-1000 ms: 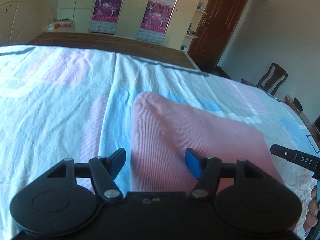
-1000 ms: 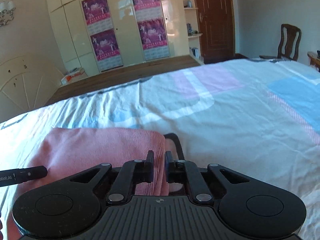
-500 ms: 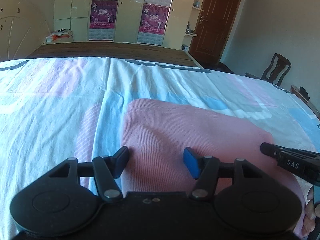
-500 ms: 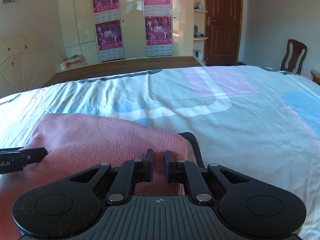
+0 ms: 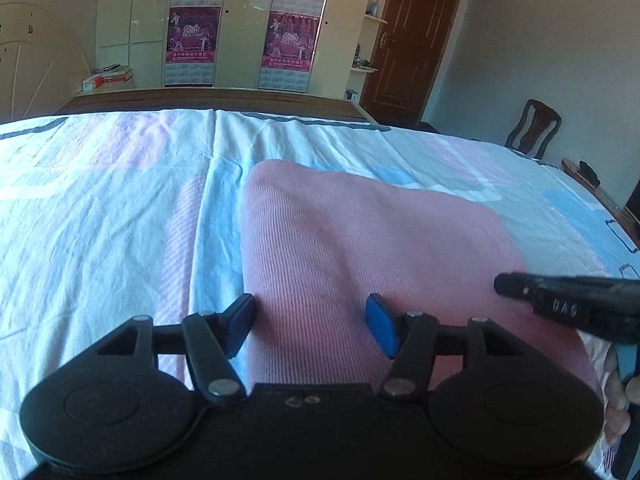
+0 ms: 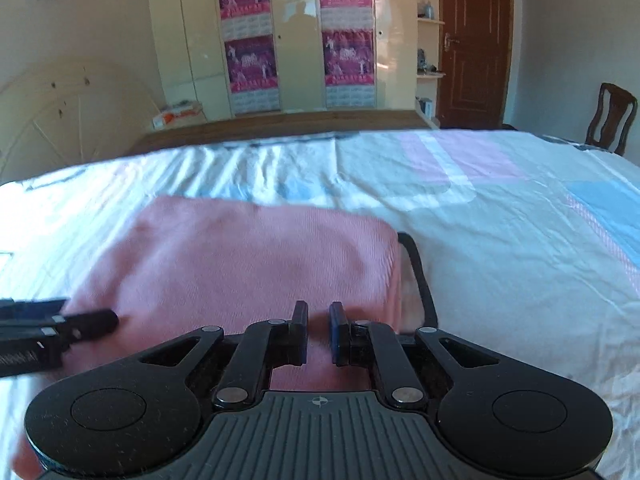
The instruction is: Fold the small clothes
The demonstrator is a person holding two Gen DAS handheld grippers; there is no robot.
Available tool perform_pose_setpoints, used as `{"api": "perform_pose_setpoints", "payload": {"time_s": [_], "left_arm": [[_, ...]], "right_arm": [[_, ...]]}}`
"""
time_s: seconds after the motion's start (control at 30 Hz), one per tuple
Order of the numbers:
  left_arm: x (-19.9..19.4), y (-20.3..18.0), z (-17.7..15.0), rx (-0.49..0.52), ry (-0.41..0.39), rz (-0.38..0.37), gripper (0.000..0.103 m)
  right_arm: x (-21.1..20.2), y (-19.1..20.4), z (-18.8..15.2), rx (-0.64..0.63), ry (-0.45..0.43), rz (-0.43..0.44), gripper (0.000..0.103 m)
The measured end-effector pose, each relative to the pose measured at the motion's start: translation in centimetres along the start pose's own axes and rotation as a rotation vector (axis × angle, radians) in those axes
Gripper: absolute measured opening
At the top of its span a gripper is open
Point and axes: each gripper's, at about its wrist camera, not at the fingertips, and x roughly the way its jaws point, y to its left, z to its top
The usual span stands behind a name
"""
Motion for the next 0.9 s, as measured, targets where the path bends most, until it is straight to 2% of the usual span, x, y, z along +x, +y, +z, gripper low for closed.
{"api": "perform_pose_setpoints", "payload": {"time_s": [0.1,0.2,0.27,0.37,0.43,0.5,0.57,0.67,0.77,0.83,0.9], "left_arm": [[-0.5,-0.1,0.4,-0.006,0.015,0.013,0.061],[-2.8,-0.1,0.2,0.001,-0.012,-0.001,0.061],[-4.0,-0.3,-0.6,0.032,-0.019,-0.002,0.062],[-4.6,-0.6,-2.6,0.044,0.02,-0.022,0.062],[-4.5,-1.0,-3.9,0.062,0.032,-0.009,0.066],[-4.3,-1.5,-4.6,0.09,0.016,0.006,0.067],[-4.2,-1.5,-4.6,0.081,0.022,0.012,0.068],[-4.9,-1.1,-4.2,0.039,0.049,0.009,0.068],[-5.2,-0.9,-4.6,0.025,0.08,0.019,0.074],[-4.5,-0.9,-5.3,0.013,0.136,0.01,0.075],[-4.3,-0.9,-5.9,0.005,0.136,0.009,0.076]], "right_arm": [[0.1,-0.7,-0.1,0.04,0.008,0.022,0.008],[-1.9,-0.4,0.1,0.045,-0.018,0.04,0.008],[-3.7,-0.5,-0.6,0.049,-0.025,0.077,0.008],[-5.8,0.2,-2.3,0.017,-0.027,0.093,0.008],[-6.2,0.1,-3.4,0.04,-0.009,0.104,0.009],[-5.3,-0.7,-4.5,0.078,0.031,0.079,0.008],[-5.3,-1.3,-5.1,0.109,0.026,0.091,0.008],[-6.7,-0.6,-4.4,0.093,0.022,0.081,0.009],[-8.1,-0.1,-4.7,0.059,0.002,0.087,0.012],[-7.7,0.0,-5.9,0.035,0.038,0.05,0.014],[-7.1,-0.5,-6.9,0.058,0.072,0.052,0.014]]}}
